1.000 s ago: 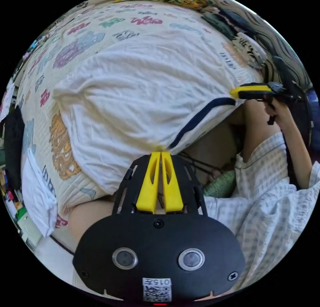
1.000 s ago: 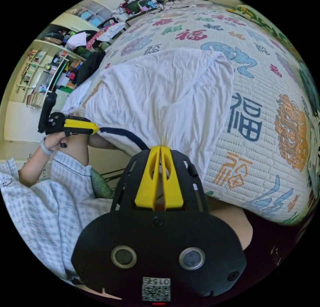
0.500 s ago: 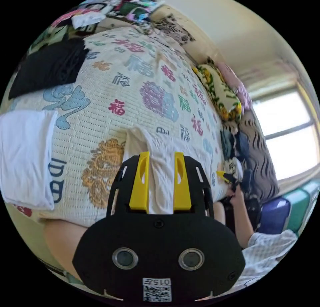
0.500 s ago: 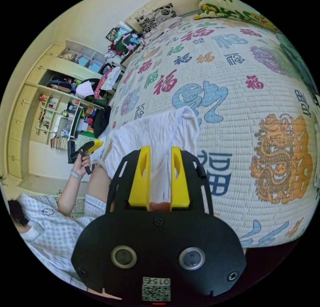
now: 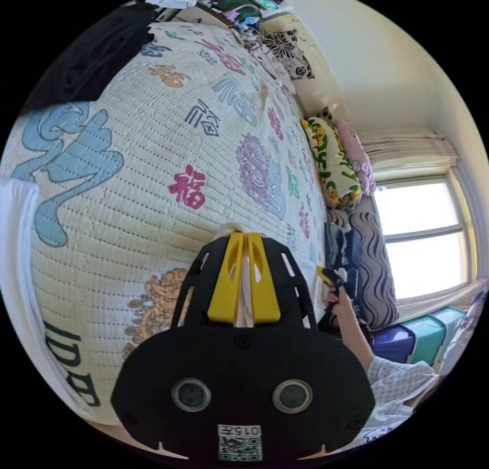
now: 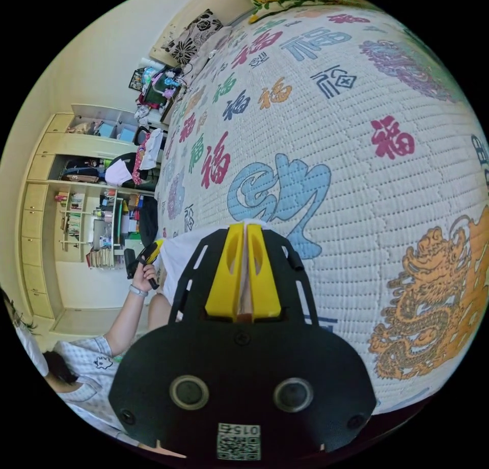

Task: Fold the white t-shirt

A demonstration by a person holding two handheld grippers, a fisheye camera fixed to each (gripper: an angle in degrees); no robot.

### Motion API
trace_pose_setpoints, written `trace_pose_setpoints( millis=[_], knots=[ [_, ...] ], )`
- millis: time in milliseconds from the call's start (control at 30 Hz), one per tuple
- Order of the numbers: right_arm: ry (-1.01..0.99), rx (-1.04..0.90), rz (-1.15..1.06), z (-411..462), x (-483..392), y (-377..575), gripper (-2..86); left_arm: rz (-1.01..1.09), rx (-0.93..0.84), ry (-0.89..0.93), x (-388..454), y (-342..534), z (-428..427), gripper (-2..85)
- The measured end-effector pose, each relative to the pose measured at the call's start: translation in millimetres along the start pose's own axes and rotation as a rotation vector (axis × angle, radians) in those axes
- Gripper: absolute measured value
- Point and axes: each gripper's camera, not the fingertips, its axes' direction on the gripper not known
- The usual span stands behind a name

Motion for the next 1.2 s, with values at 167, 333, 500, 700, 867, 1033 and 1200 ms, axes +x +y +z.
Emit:
trace_pose_setpoints(
  millis=[167,333,500,700,867,1033,1200],
  knots=[
    [0.009,-0.008,0.013,7.6,8.1,-6.4,2.4,-0.025,-0.015,0.001,-17.9,8.6,-7.4,3.7],
    [-0.013,-0.027,-0.035,1.7,0.3,11.4,8.5,0.006,0.001,0.052,-10.4,43.8,-40.9,9.9],
    [-0.028,-0.107,-0.114,6.9,-14.7,66.6,9.0,0.087,-0.156,-0.003,18.3,117.4,-43.1,10.7],
    [0.091,-0.268,-0.153,55.7,-25.9,112.6,8.4,0.123,-0.329,-0.049,23.7,158.9,-7.8,8.0],
    [0.054,-0.322,-0.143,92.5,-26.8,109.6,2.1,0.149,-0.341,-0.090,27.1,163.3,-12.0,0.8],
    [0.063,-0.262,-0.167,90.2,-34.0,111.5,1.2,0.188,-0.293,-0.135,34.6,173.5,-45.2,-0.2],
    [0.047,-0.298,-0.141,125.4,-30.0,114.0,1.6,0.098,-0.354,-0.176,19.1,181.7,-28.8,0.6]
  ],
)
